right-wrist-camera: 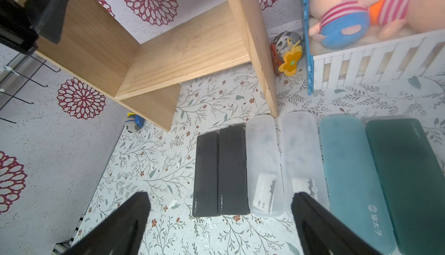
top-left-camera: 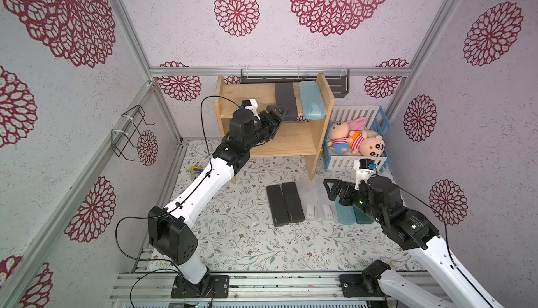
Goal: Remove the pencil cases from the shelf
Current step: Pick up the pencil case from the shelf.
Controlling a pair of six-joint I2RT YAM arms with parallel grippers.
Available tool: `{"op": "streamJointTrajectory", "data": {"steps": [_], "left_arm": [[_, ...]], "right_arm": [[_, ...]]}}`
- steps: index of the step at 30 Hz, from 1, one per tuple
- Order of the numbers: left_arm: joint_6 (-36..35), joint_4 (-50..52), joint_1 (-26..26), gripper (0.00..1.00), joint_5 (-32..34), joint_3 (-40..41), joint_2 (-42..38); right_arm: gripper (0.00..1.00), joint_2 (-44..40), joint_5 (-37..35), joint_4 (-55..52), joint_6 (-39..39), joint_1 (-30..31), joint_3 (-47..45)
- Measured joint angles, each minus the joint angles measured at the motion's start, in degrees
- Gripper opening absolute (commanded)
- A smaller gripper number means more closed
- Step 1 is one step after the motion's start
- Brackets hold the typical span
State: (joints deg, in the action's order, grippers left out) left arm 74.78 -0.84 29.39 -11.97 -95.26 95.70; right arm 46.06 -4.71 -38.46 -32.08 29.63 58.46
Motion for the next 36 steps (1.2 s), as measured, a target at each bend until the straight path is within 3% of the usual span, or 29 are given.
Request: {"op": "streamJointTrajectory", "data": {"steps": [7, 11, 18, 28, 36], "left_arm": [[-1.5, 0.8, 0.1, 0.6, 1.6, 1.0, -1.7], [-2.7, 1.7, 0.2, 0.5, 2.5, 2.2, -3.5], [-3.2, 1.6, 0.2, 0.47, 2.6, 2.4, -4.6], [-3.3, -0.5, 0.2, 0.34, 2.6, 4.1, -5.4], [-3.4, -1.4, 0.2, 0.34, 2.6, 5.0, -5.8]], "right_arm": [[0.99, 0.2, 0.1, -0.4, 0.0, 0.0, 1.0], [0.99, 0.8, 0.1, -0.3, 0.0, 0.0, 1.0], [0.99, 0.9, 0.6, -0.2, -0.1, 0.0, 1.0], [0.99, 1.9, 0.7, -0.2, 0.0, 0.0, 1.4], [0.99, 2.6, 1.4, -0.2, 0.0, 0.0, 2.6]]}}
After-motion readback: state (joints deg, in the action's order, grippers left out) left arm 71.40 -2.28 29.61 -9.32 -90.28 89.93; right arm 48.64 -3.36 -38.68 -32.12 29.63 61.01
